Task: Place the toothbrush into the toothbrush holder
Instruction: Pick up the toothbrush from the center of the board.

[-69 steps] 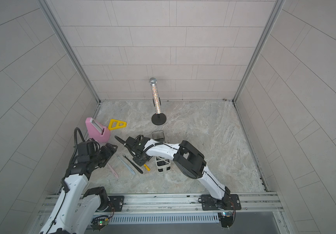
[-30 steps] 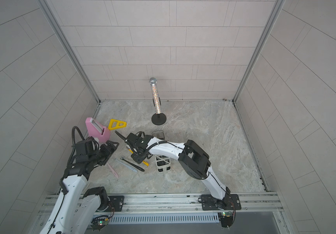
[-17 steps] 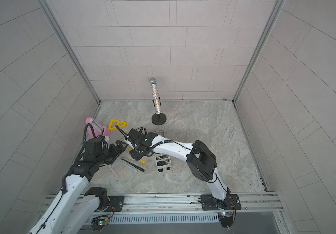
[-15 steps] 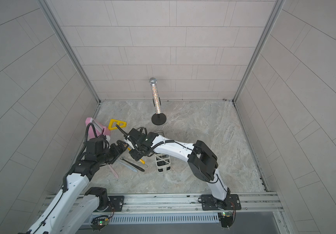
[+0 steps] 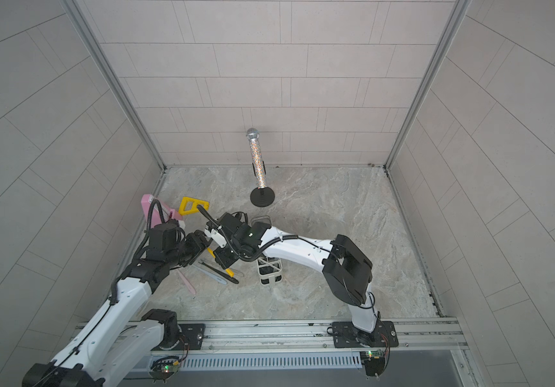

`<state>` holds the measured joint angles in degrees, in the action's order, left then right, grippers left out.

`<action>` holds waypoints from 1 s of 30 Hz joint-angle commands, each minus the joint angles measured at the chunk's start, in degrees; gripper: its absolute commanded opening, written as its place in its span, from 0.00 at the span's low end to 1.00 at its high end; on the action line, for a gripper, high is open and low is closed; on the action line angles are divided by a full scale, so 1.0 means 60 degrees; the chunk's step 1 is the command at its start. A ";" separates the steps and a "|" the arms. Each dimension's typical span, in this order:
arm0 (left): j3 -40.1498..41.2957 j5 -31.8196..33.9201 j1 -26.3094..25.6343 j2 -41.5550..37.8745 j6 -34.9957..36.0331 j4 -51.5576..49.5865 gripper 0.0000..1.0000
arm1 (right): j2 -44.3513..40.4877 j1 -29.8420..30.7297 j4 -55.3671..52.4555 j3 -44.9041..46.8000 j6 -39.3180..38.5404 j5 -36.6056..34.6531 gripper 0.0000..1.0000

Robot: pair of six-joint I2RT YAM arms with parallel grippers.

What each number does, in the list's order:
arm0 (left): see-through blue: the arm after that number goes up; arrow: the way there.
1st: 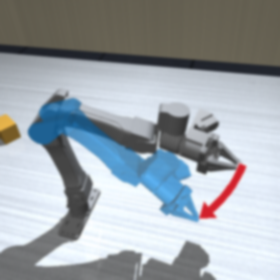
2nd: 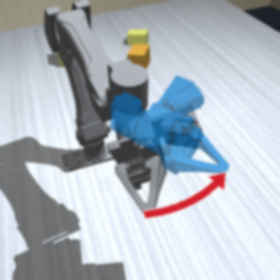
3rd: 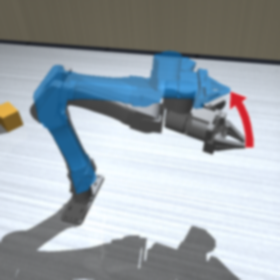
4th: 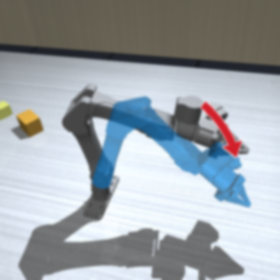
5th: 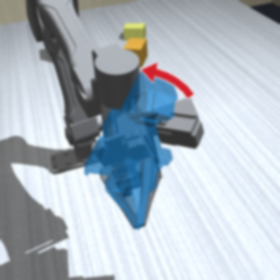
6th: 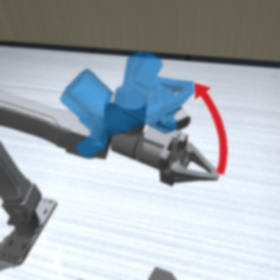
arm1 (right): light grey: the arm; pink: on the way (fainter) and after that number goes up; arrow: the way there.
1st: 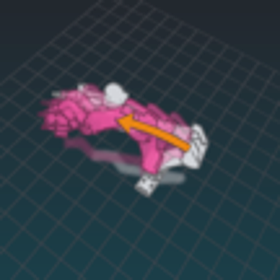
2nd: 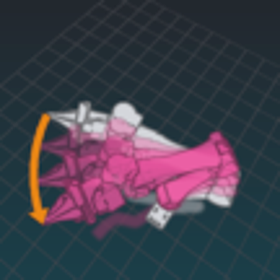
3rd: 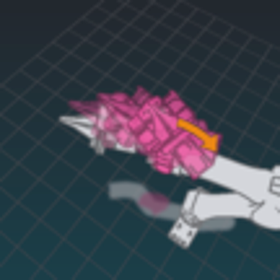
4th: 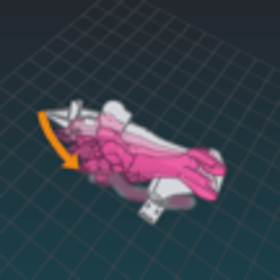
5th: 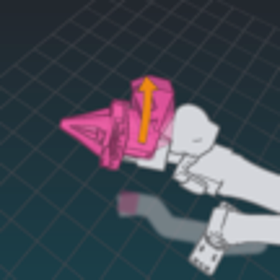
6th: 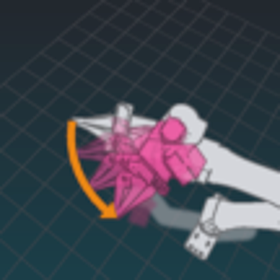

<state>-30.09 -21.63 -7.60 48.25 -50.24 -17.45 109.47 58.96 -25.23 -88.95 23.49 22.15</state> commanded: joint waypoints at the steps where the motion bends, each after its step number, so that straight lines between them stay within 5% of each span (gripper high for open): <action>1: 0.0016 0.0109 -0.0082 0.0002 -0.0050 0.0345 0.57 | -0.0374 0.0061 0.0365 0.0088 0.0289 0.0221 0.06; 11: -0.0023 0.0236 -0.0111 0.0072 0.0141 0.0095 0.23 | -0.0275 0.0076 0.0712 0.0000 0.0532 0.0395 0.06; 22: -0.0119 0.0352 -0.0133 0.0157 0.0293 -0.0042 0.00 | -0.0331 0.0112 0.0727 0.0117 0.0554 0.0425 0.06; 30: -0.0923 0.1006 -0.0383 0.0059 0.1026 -0.1086 0.00 | -0.1143 -0.0030 0.0004 0.0233 0.0224 -0.0187 0.50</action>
<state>-32.08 -18.37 -9.13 49.15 -46.98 -20.62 108.27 59.16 -23.05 -88.07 25.56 23.64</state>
